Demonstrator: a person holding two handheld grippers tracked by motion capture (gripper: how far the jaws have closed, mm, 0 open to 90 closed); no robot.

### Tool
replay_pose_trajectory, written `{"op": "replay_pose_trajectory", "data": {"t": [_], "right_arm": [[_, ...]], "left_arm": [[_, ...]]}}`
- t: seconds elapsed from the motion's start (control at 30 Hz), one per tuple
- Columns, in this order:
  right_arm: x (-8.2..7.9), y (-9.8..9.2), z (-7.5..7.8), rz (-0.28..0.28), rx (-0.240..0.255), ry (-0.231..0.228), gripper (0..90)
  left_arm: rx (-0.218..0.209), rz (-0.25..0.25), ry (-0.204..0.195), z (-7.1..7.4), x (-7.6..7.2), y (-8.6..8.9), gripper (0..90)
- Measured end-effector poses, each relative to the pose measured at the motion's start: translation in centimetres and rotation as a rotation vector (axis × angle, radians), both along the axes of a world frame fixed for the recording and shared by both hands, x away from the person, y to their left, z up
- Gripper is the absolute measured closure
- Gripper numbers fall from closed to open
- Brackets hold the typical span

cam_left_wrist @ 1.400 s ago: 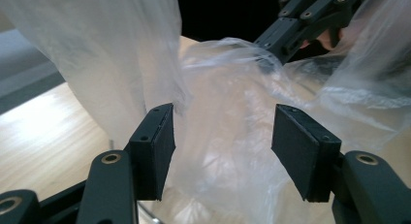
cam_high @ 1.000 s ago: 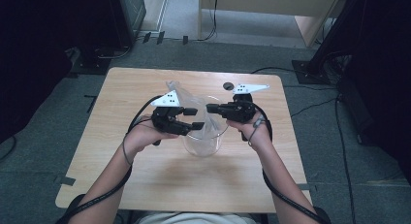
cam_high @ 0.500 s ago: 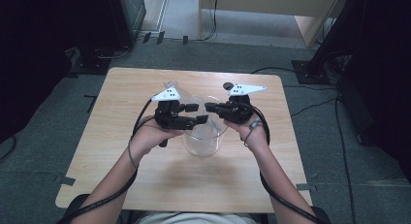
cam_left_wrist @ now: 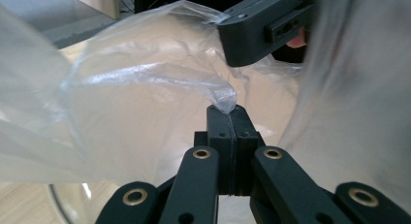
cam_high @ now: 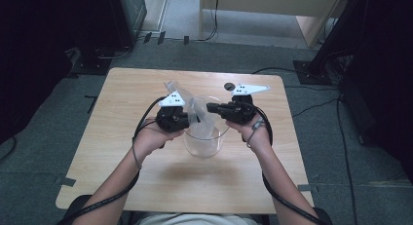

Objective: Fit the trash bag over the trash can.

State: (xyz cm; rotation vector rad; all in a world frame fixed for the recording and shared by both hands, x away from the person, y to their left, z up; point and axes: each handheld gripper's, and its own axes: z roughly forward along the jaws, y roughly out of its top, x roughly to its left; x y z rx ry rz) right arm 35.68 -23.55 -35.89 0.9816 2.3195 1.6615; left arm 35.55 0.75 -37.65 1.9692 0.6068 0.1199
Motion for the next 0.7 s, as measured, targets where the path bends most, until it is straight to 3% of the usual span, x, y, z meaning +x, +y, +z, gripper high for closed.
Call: {"op": "replay_pose_trajectory", "data": {"t": [0.3,0.43,0.7], "right_arm": [[0.2,-2.3,-0.2,-0.011,-0.042,0.035,90.0],[0.2,-3.9,-0.4,-0.05,-0.073,0.051,90.0],[0.1,-6.8,-0.9,-0.079,-0.131,0.084,90.0]], "left_arm": [[-0.003,0.048,0.002,0.6,0.6,2.6,90.0],[-0.004,0.086,-0.001,0.7,1.0,4.1,90.0],[0.026,0.109,0.006,0.0,1.3,6.2,90.0]]}}
